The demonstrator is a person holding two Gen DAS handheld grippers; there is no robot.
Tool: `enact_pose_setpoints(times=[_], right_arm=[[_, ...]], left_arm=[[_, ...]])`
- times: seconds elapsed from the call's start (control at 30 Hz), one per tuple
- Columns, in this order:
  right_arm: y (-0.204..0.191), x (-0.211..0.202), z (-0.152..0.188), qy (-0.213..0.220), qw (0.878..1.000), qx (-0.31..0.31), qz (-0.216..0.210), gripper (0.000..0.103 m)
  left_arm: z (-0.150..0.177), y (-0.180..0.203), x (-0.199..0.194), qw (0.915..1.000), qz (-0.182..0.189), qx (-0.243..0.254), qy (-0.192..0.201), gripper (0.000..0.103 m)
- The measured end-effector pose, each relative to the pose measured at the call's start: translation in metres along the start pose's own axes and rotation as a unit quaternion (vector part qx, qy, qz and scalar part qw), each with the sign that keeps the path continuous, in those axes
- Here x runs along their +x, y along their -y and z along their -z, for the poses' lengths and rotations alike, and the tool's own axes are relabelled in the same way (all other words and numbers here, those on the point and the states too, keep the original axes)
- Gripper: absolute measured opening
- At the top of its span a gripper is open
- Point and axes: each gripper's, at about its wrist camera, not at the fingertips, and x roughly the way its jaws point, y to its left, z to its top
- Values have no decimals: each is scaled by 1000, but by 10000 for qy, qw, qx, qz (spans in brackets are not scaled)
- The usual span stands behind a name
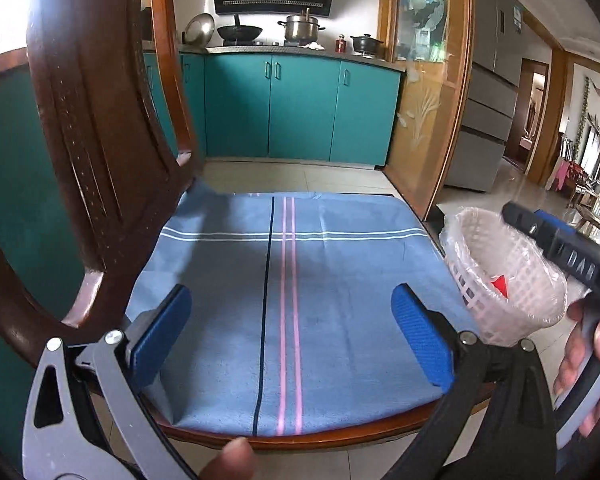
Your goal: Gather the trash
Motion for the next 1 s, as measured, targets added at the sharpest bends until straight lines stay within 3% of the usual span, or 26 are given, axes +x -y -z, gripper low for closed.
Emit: enact_pose_setpoints(times=[0.3, 1.0], right_arm=[[-13, 7, 15, -170, 9998, -42, 82, 75], [-14, 6, 22, -226, 9997, -44, 105, 75]], left_arm=[[-6, -10, -7, 9998, -2, -24, 200, 100], [-4, -1, 0, 9998, 95, -157, 97, 100]])
